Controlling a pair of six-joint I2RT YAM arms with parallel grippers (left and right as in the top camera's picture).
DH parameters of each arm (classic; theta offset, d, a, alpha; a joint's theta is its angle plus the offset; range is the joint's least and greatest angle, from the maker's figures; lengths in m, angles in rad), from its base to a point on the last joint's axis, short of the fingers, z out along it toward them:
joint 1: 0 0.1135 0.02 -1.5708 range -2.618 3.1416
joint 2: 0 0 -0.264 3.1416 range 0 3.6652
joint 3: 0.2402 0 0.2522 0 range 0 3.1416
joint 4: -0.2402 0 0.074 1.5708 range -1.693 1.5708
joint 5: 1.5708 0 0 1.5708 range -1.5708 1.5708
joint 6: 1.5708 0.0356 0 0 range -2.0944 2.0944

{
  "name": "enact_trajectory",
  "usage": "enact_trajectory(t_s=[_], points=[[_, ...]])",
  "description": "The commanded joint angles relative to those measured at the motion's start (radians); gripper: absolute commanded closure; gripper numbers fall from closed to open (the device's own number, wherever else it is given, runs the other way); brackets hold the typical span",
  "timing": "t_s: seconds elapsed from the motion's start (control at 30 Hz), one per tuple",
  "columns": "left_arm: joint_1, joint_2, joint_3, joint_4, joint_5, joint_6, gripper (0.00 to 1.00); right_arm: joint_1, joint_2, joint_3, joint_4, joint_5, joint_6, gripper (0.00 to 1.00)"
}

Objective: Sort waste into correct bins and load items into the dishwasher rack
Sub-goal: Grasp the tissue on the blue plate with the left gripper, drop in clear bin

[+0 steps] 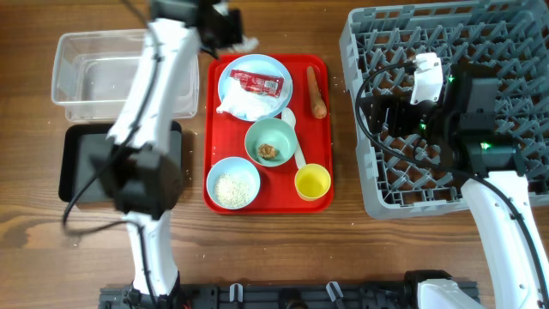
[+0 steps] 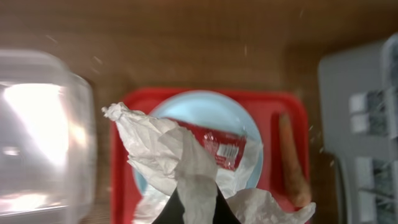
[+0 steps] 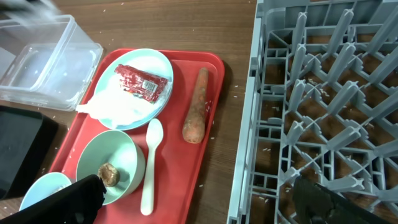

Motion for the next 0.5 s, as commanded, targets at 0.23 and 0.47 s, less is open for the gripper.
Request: enact_trajectory(t_s=[0.23, 0.47], points=[[0.271, 0.058, -0.042, -0.018, -0.107, -0.016, 0.73, -0.002, 0.013, 0.016, -0.002, -0.005, 0.007, 0.00], [0.299, 0.091, -0.038, -0.038, -0.103, -0.018, 0.00, -0.002, 0.013, 0.016, -0.005, -0.005, 0.004, 0.00]])
